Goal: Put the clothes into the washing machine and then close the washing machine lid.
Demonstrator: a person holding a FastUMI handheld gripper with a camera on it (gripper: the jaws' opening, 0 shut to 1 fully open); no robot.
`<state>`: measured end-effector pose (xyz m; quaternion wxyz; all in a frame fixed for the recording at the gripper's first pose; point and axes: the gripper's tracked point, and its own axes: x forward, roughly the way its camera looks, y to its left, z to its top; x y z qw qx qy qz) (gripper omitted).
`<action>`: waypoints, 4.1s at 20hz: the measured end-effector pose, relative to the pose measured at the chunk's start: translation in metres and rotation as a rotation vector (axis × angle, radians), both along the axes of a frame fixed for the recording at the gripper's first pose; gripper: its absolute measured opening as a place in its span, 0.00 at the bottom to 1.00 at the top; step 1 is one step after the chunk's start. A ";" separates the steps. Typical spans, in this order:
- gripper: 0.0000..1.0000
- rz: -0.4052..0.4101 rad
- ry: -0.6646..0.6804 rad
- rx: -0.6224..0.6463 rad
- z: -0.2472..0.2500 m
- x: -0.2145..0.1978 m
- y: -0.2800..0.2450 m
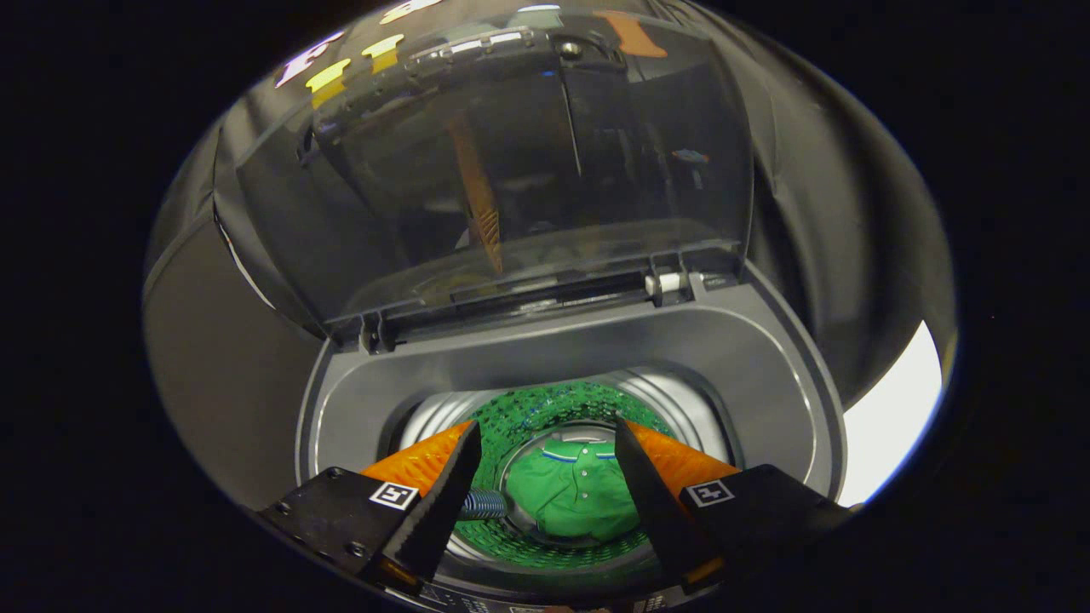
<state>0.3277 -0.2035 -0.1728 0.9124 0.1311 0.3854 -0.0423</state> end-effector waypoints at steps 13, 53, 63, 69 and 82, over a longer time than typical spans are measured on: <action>0.98 0.022 -0.365 -0.073 0.248 0.068 -0.027; 0.99 0.074 -0.603 -0.210 0.233 0.136 -0.004; 0.98 0.067 -0.708 -0.232 0.230 0.088 0.001; 0.98 0.057 -0.748 -0.242 0.225 0.062 0.004; 0.98 0.026 -0.816 -0.259 0.207 0.019 0.008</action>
